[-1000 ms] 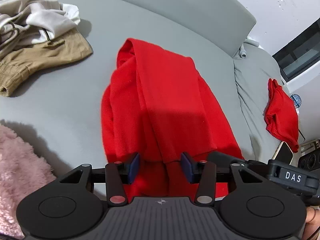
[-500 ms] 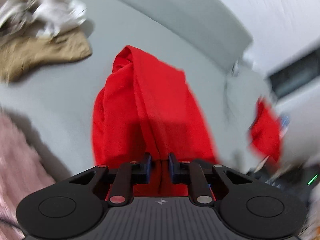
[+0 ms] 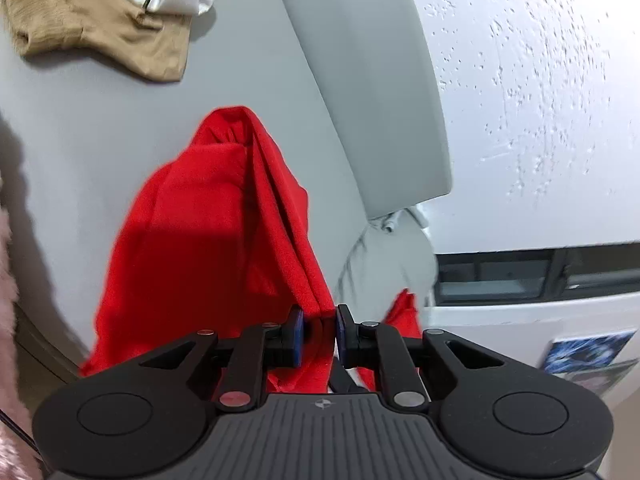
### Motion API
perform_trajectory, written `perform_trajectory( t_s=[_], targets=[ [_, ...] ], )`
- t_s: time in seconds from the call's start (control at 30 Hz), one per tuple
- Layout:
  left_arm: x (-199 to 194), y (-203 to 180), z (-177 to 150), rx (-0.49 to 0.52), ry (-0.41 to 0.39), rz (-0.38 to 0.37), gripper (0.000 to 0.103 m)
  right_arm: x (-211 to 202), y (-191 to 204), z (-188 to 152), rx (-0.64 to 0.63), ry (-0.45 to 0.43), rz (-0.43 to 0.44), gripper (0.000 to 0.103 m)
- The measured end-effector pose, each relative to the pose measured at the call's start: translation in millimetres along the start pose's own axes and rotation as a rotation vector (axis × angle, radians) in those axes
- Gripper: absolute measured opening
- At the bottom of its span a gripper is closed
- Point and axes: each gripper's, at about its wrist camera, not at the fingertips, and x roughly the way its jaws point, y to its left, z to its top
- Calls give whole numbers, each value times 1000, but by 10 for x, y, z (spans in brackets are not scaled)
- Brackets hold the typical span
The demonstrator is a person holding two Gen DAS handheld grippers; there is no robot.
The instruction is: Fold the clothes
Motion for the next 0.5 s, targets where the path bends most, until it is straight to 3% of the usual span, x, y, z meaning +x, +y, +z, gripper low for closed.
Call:
perform_trajectory(
  t_s=[0.1, 0.17, 0.2, 0.23, 0.27, 0.33, 0.4, 0.5],
  targets=[
    [-1, 9, -2, 6, 2, 17, 14, 51, -91, 16, 67, -5, 61, 77],
    [-12, 20, -2, 24, 2, 44, 14, 3, -68, 29, 50, -39, 68, 51],
    [-17, 24, -5, 41, 2, 63, 14, -28, -42, 36, 32, -58, 64, 48],
    [-20, 29, -10, 61, 2, 84, 14, -66, 14, 45, -5, -78, 41, 29],
    [22, 18, -41, 98, 14, 133, 14, -88, 82, 54, -49, -90, 5, 20],
    [86, -12, -92, 156, 30, 190, 14, -79, 272, 46, -163, -94, -117, 19],
    [156, -99, -165, 227, 37, 235, 14, -17, 583, -11, -352, -85, -292, 17],
    [220, -258, -295, 344, 44, 286, 14, 37, 919, -132, -536, -81, -425, 16]
  ],
)
